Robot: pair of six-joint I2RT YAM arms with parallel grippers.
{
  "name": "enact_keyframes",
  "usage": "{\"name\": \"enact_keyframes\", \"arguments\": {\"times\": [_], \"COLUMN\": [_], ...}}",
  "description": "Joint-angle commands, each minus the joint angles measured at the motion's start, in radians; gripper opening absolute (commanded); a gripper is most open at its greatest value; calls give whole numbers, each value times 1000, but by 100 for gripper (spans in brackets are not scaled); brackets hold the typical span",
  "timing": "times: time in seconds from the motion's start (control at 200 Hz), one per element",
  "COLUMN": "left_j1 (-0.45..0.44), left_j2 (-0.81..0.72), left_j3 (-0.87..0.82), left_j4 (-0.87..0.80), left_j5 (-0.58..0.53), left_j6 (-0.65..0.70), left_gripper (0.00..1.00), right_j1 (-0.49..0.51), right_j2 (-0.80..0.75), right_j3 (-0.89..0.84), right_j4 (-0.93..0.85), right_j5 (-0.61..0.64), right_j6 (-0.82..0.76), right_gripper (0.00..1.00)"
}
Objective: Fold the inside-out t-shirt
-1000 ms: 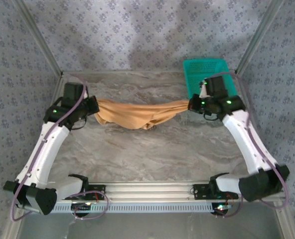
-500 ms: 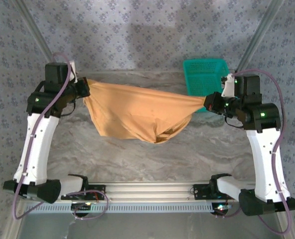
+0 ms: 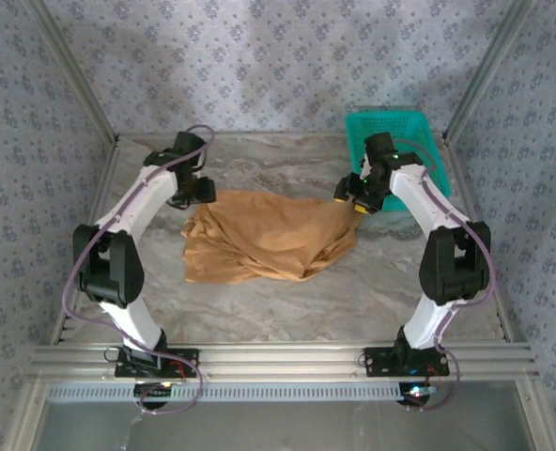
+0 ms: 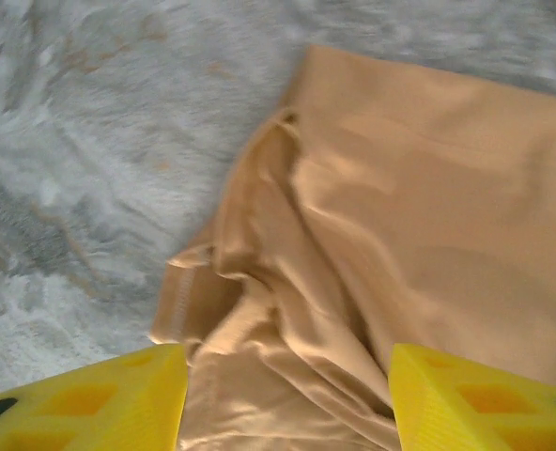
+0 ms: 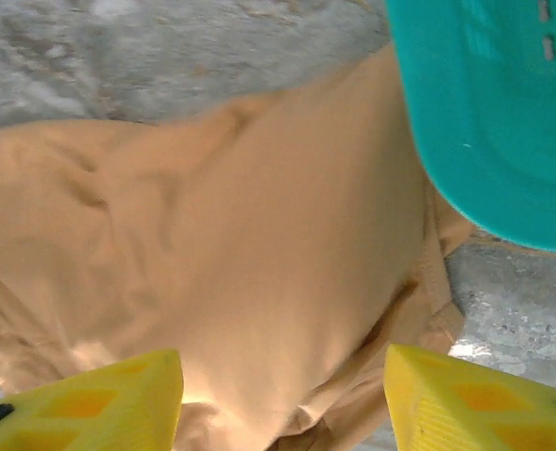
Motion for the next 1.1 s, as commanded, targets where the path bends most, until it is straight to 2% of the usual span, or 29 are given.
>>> {"name": "enact_keyframes", "arguments": {"times": [0.0, 0.12, 0.27, 0.36, 0.52, 0.65, 0.71, 0.794, 0.859, 0.979, 1.094], "left_j1": [-182, -367, -514, -547, -570, -570, -570, -569, -568, -568, -568], "left_j2": [-143, -150, -46, 67, 210, 274, 284, 278, 257, 216, 158], "left_j3": [-48, -190, -243, -186, -108, -77, -71, -57, -48, -15, -15], "left_j4": [51, 244, 373, 358, 363, 365, 355, 328, 310, 260, 241], "left_j5": [57, 234, 231, 228, 208, 218, 214, 197, 187, 171, 169], "left_j6": [-23, -158, -224, -210, -193, -198, -199, -198, -199, -196, -203], "left_gripper": [62, 63, 65, 66, 66, 62, 54, 29, 16, 6, 1], "right_j1": [-4, -13, -18, -9, 29, 103, 134, 170, 201, 250, 289], "right_j2": [-114, -221, -362, -425, -488, -501, -478, -434, -392, -297, -180], "right_j3": [-42, -209, -425, -503, -573, -631, -652, -666, -652, -591, -515], "right_j4": [-10, 5, 72, 100, 104, 160, 187, 242, 297, 371, 404], "right_j5": [66, 86, 69, 38, 28, 23, 26, 14, 13, -5, -9], "right_j6": [-19, -32, -9, 15, 37, 82, 101, 123, 159, 203, 217], "right_gripper": [66, 65, 46, 40, 39, 40, 40, 41, 42, 46, 48]}}
